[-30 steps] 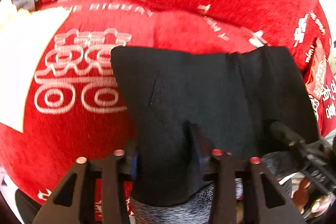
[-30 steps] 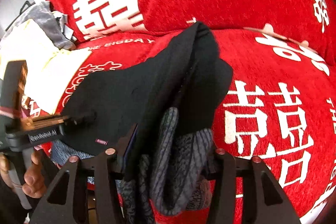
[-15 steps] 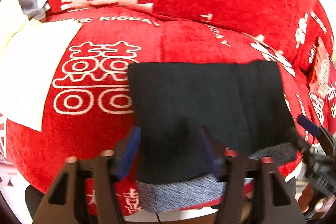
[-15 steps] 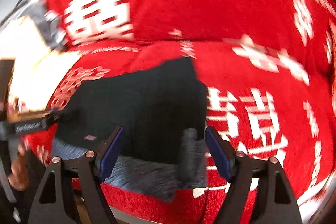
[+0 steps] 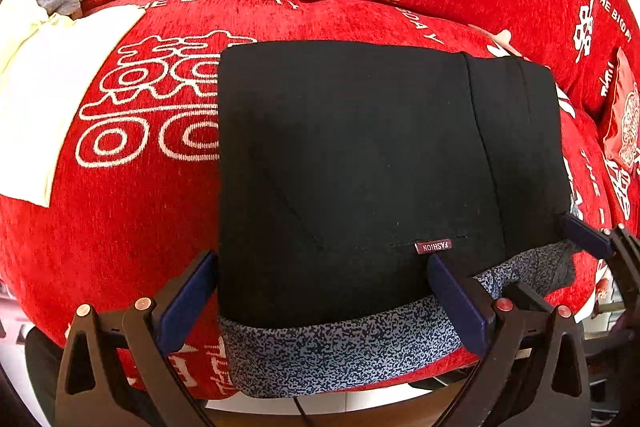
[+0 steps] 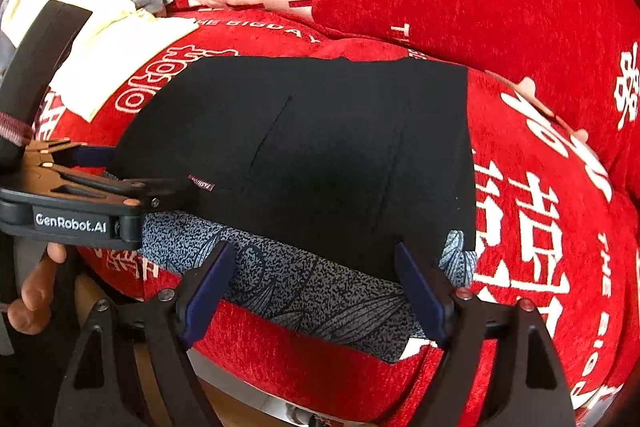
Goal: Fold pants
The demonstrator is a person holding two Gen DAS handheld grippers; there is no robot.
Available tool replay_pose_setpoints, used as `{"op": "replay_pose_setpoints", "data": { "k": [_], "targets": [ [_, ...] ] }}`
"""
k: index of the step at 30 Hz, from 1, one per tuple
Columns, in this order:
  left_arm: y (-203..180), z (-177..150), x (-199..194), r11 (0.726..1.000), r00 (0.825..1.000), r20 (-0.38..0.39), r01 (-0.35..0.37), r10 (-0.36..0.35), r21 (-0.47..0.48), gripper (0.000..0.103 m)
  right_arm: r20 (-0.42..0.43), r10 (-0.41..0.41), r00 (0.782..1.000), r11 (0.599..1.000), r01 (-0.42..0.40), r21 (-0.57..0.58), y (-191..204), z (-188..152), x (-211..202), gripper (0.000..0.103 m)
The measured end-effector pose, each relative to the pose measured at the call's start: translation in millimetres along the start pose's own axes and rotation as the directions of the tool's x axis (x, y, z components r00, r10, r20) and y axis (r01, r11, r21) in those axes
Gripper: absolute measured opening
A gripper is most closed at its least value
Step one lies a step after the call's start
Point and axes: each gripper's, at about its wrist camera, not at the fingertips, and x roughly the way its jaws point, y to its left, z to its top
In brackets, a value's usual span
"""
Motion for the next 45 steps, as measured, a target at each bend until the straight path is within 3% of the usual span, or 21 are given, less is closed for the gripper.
{"op": "replay_pose_setpoints", "data": {
  "k": [6, 12, 13, 15, 16, 18, 21, 25, 28, 32, 34, 37, 39, 42, 45],
  "targets": [
    [1.2, -0.6, -1.0, 1.0, 1.0, 0.001, 0.011, -0.011, -0.001, 0.103, 0.059, 0.016, 0.998, 0.999, -0.018, 0.036, -22.9, 32.0, -16.5, 0.085],
    [2.0, -3.0, 0.5, 1.0, 1.0, 0.001, 0.016, -0.016, -0.007, 0.103, 0.021, 0.041, 0.999, 0.997, -0.042, 0.072, -35.4, 81.6, 15.6, 0.085],
    [2.2, -3.0, 0.7, 1.0, 1.0, 0.0, 0.016, -0.016, -0.007, 0.103, 0.01, 0.036, 0.999, 0.997, -0.037, 0.061, -33.2, 85.1, 22.0, 0.085],
    [2.5, -3.8, 0.7, 1.0, 1.0, -0.001, 0.02, -0.02, -0.006, 0.103, -0.041, -0.056, 0.998, 0.998, 0.056, 0.022, -26.4, 94.9, 49.7, 0.085],
    [3.1, -4.3, 0.6, 1.0, 1.0, -0.001, 0.023, -0.023, -0.004, 0.103, -0.072, -0.098, 0.993, 0.995, 0.1, 0.024, -27.4, 96.1, 63.4, 0.086],
    [3.8, -4.9, 0.1, 0.999, 0.999, -0.006, 0.032, -0.032, 0.001, 0.103, -0.106, -0.124, 0.987, 0.989, 0.131, 0.071, -36.9, 93.6, 82.5, 0.101],
    [8.9, -2.2, -8.7, 0.999, 1.0, -0.002, 0.031, -0.031, 0.004, 0.103, -0.087, -0.056, 0.995, 0.98, 0.071, 0.188, -55.7, 84.8, 90.0, 0.103],
    [42.9, 17.9, -24.5, 0.993, 0.998, 0.052, 0.042, -0.037, -0.11, 0.103, -0.075, -0.077, 0.994, 0.985, 0.088, 0.147, -52.1, 79.6, 83.8, 0.103],
    [77.3, 39.0, -25.9, 0.976, 0.999, 0.05, -0.008, 0.019, -0.219, 0.103, -0.04, -0.098, 0.994, 0.975, 0.104, 0.198, -53.2, 84.6, 60.8, 0.103],
    [93.9, 71.5, -10.0, 0.957, 0.988, 0.013, -0.144, 0.152, -0.252, 0.103, 0.045, -0.119, 0.992, 0.974, 0.108, 0.201, -47.9, 98.3, 34.1, 0.103],
    [96.0, 85.9, 0.2, 0.954, 0.989, 0.001, -0.144, 0.149, -0.262, 0.103, 0.056, -0.082, 0.995, 0.981, 0.07, 0.183, -39.4, 107.4, 29.8, 0.103],
    [86.3, 102.3, 19.3, 0.958, 0.992, -0.028, -0.128, 0.125, -0.257, 0.103, 0.039, -0.044, 0.998, 0.991, 0.039, 0.13, -22.8, 114.7, 40.3, 0.103],
    [78.3, 109.0, 37.3, 0.959, 0.984, -0.061, -0.177, 0.167, -0.223, 0.103, 0.011, -0.046, 0.999, 0.993, 0.044, 0.114, -17.9, 113.1, 55.0, 0.103],
    [75.8, 109.3, 57.9, 0.957, 0.979, -0.106, -0.195, 0.175, -0.217, 0.103, -0.111, -0.077, 0.991, 0.98, 0.096, 0.175, -35.8, 104.4, 95.1, 0.103],
    [72.3, 111.1, 54.3, 0.961, 0.978, -0.091, -0.201, 0.186, -0.191, 0.103, -0.079, -0.073, 0.994, 0.973, 0.089, 0.213, -46.0, 100.4, 95.9, 0.103]
  ]
}}
